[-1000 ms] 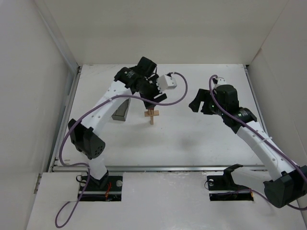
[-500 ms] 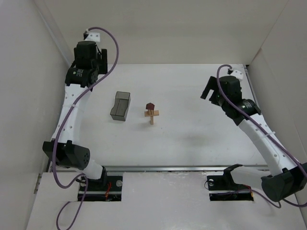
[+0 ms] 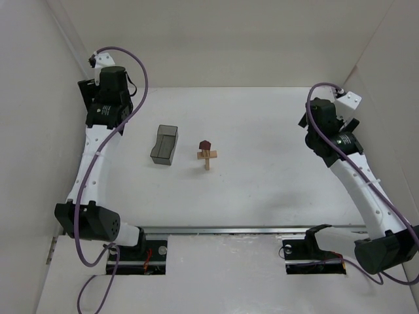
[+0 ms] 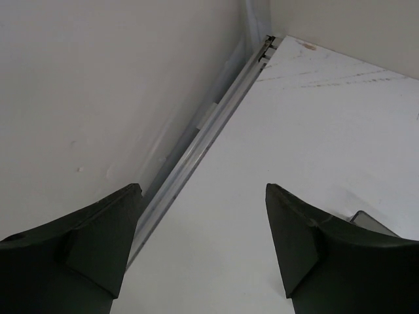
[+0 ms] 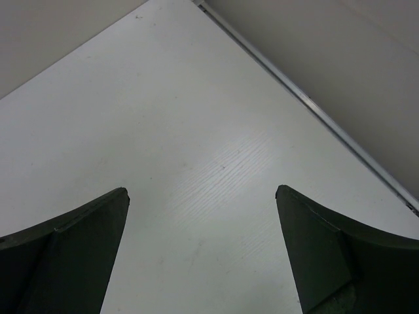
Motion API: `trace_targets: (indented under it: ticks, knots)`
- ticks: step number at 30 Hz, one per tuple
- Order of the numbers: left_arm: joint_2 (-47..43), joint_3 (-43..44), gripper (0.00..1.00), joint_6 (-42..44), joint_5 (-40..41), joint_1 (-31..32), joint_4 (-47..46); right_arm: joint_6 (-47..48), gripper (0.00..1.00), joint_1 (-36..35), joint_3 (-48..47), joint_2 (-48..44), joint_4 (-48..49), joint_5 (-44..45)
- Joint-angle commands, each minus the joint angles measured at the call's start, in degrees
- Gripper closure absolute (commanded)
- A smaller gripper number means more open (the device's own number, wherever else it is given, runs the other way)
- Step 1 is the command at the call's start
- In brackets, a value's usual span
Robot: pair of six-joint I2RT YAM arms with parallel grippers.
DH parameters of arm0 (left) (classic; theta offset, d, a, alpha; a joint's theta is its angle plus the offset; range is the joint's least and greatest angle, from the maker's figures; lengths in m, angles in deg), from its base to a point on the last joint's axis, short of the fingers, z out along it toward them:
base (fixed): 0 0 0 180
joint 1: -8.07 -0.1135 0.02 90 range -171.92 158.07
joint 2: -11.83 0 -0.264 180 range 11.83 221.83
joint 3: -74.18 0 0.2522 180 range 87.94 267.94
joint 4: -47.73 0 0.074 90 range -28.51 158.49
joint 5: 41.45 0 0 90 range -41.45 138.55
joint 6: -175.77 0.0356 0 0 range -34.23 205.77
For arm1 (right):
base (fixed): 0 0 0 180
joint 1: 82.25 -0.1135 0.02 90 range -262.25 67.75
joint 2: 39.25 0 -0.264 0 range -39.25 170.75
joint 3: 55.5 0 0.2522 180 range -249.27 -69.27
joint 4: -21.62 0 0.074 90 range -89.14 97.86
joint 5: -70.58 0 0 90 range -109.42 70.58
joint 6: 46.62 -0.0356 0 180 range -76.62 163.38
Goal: Build the wood block tower
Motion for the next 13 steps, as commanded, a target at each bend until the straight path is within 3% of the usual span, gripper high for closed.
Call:
trace_targets:
  ticks: [1,13]
  knots:
    - [-2.15,0.72,0.26,-2.57,0.99,-0.05,-2.03,0.92,0.00,-0.17,-2.61,-1.11,0.61,3.12]
    - [-2.15,1.77,0.26,-3.62,-1.56,-0.05,-0.98,0.92,0.00,-0.17,0.19,-4.62,1.67,1.72]
